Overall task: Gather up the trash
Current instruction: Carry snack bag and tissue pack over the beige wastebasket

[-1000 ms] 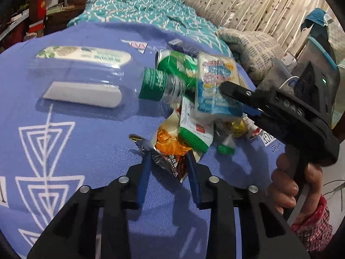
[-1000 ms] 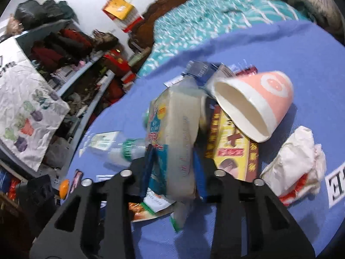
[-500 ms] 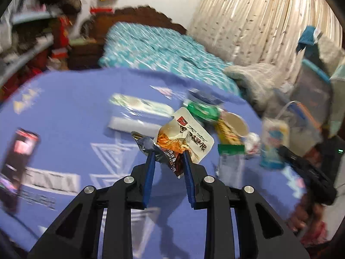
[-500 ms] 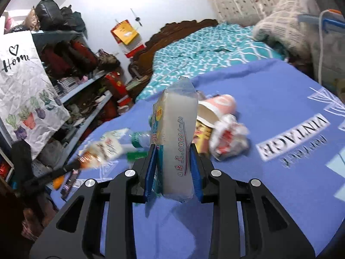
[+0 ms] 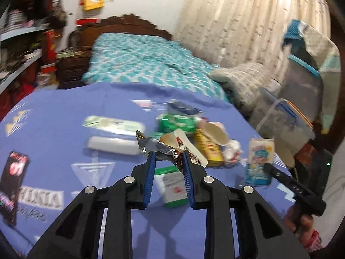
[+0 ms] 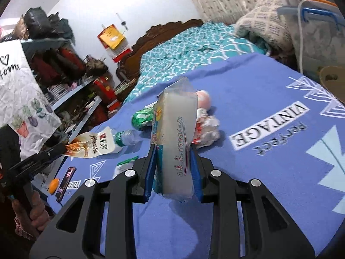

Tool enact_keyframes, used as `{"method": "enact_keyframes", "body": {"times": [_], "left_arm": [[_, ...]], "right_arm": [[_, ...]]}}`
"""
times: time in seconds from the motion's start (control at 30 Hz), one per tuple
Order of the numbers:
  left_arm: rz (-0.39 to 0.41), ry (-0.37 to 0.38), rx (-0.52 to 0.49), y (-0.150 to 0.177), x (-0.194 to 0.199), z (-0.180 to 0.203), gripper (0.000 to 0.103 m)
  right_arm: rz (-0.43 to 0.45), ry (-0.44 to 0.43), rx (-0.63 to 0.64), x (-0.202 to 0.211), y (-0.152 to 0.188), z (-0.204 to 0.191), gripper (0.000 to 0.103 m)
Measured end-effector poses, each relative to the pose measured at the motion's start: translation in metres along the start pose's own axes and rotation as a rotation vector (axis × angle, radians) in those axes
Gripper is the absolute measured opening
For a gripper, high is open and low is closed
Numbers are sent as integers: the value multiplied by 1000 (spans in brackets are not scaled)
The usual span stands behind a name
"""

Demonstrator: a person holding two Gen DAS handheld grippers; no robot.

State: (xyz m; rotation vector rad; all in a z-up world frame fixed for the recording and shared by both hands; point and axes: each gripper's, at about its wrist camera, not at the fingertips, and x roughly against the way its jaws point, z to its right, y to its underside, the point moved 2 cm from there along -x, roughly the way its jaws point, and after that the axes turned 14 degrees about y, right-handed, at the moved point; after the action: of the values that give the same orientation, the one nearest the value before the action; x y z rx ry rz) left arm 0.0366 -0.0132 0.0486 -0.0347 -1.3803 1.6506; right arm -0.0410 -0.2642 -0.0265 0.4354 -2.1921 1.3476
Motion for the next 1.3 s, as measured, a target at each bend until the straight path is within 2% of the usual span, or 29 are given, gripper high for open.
{"method": "enact_keyframes", "body": {"times": [0.23, 0.43, 0.5, 0.53, 0.6, 0.7, 0.77, 0.87, 0.9, 0.93, 0.97, 1.0, 1.07, 1.13, 1.23, 1.3], "left_arm": [[-138, 200, -138, -21, -89, 86, 22], [-212, 314, -281, -32, -169, 172, 21], [-241, 356, -325, -35, -198, 204, 12], [-252, 373, -341, -37, -212, 219, 3], [-283, 419, -385, -39, -248, 254, 2], [-318, 439, -433, -37, -294, 290, 2], [-347, 421, -444, -35, -324, 305, 2], [-366, 430, -409, -35, -337, 305, 3], [-367, 413, -398, -36, -337, 299, 10], [-371, 397, -387, -38, -337, 293, 32], [-372, 368, -366, -42, -338, 282, 44], [-364, 325, -339, -47, -337, 268, 60], [-366, 268, -266, -53, -337, 239, 62], [-416, 259, -181, -51, -345, 213, 62], [-482, 251, -167, -39, -357, 203, 61], [-552, 281, -184, -25, -372, 208, 61]], "right_arm": [[17, 88, -145, 12, -6, 78, 33], [68, 186, -293, 34, -21, 170, 33], [90, 231, -331, 41, -27, 201, 33], [97, 248, -346, 43, -29, 213, 33], [106, 283, -393, 45, -37, 245, 33], [93, 321, -441, 40, -51, 282, 32], [76, 308, -488, 33, -60, 305, 33], [78, 275, -500, 27, -68, 308, 33], [76, 267, -494, 24, -69, 305, 33], [71, 251, -490, 22, -68, 304, 32], [65, 238, -487, 18, -70, 298, 32], [60, 220, -484, 14, -71, 295, 32], [53, 193, -483, 10, -68, 289, 33], [39, 158, -469, 2, -69, 280, 33], [20, 149, -420, -10, -71, 265, 33], [14, 133, -416, -18, -71, 258, 33]]}}
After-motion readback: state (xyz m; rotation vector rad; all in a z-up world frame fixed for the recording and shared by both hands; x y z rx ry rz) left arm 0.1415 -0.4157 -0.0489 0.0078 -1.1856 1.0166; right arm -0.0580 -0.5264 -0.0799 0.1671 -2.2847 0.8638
